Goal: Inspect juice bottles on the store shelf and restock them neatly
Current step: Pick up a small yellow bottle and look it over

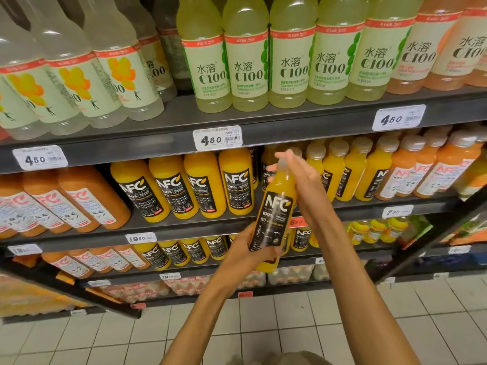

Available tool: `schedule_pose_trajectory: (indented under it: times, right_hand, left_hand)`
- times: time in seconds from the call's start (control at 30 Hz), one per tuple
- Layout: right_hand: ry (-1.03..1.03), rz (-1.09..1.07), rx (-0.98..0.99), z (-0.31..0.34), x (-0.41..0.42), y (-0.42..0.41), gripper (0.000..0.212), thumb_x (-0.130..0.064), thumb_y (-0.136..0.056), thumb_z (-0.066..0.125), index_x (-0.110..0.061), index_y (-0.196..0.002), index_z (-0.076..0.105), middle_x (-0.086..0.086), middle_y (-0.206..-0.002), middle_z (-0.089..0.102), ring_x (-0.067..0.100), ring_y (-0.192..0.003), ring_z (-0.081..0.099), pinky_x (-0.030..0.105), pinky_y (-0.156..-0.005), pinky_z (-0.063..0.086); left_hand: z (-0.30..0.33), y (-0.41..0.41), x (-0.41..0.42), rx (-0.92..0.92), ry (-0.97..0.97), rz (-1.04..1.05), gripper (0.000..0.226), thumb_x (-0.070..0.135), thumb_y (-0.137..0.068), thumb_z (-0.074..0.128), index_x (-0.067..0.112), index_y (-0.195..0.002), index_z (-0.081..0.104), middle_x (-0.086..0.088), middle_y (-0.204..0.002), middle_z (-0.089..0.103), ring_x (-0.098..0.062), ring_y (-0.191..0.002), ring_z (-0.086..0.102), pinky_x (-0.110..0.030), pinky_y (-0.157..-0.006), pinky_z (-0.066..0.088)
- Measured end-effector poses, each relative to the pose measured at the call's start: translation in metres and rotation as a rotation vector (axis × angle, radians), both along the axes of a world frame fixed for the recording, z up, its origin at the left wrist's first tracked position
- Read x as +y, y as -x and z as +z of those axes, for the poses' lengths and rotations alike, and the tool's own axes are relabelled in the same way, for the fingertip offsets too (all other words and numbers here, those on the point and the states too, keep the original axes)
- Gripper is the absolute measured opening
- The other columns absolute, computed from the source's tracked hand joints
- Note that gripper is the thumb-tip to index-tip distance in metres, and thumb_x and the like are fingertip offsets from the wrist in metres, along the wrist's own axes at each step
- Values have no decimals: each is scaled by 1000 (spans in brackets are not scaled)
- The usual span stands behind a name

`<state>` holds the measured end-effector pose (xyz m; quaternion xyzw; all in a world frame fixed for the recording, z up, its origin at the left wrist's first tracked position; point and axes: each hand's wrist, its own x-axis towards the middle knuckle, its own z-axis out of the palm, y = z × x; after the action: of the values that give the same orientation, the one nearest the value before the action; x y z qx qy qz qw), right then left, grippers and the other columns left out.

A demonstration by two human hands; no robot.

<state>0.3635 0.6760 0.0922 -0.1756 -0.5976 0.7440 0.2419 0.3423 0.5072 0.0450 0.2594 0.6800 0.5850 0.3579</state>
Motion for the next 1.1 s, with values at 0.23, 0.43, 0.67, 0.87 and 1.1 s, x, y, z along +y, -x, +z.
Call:
schedule_pose_trajectory:
  times: [0.23, 0.43, 0.67, 0.87, 1.1]
  right_hand:
    - [518, 150, 187, -10, -23, 3, 35, -36, -88, 54, -19, -119, 56, 10, -103, 72, 28, -100, 68, 34, -78, 57]
    - [559, 188, 232, -15, -38, -2, 50, -53, -82, 52, -21, -122, 53, 4, -98, 73, 22, -97, 69, 33, -75, 56]
    - [412, 127, 230, -9, -38, -30, 47, -49, -89, 52, -12, -117, 48, 4, -76, 63, 18, -70, 63, 33, -69, 53]
    - [222, 123, 155, 7, -31, -37, 49, -50, -92, 51, -8, -118, 49, 6, -83, 66, 21, -80, 67, 36, -71, 57]
    - [496, 312, 270, 17, -12, -34, 38, -53, -89, 47, -17, -101, 51, 2, -71, 59, 17, -65, 61, 31, -69, 51]
  left_hand:
    - [13, -1, -19, -624, -199, -41, 63, 55, -84, 55, 8, -124, 57, -18, -99, 68, -25, -77, 67, -36, -71, 55]
    - [8, -7, -28, -1007, -320, -275, 66, 61, -84, 49, 3, -114, 61, -10, -82, 66, -18, -65, 63, -28, -59, 52]
    - [7, -11, -28, -580, -12, -213, 73, 64, -78, 39, 14, -129, 52, -18, -109, 68, -26, -88, 69, -41, -75, 58]
    - [5, -24, -19, -535, -73, -62, 70, 68, -81, 34, 21, -128, 56, -24, -111, 64, -30, -88, 67, -44, -79, 55]
    - [10, -28, -1, -836, -224, -233, 64, 60, -88, 30, 11, -99, 70, -13, -81, 64, -22, -59, 63, -30, -52, 52]
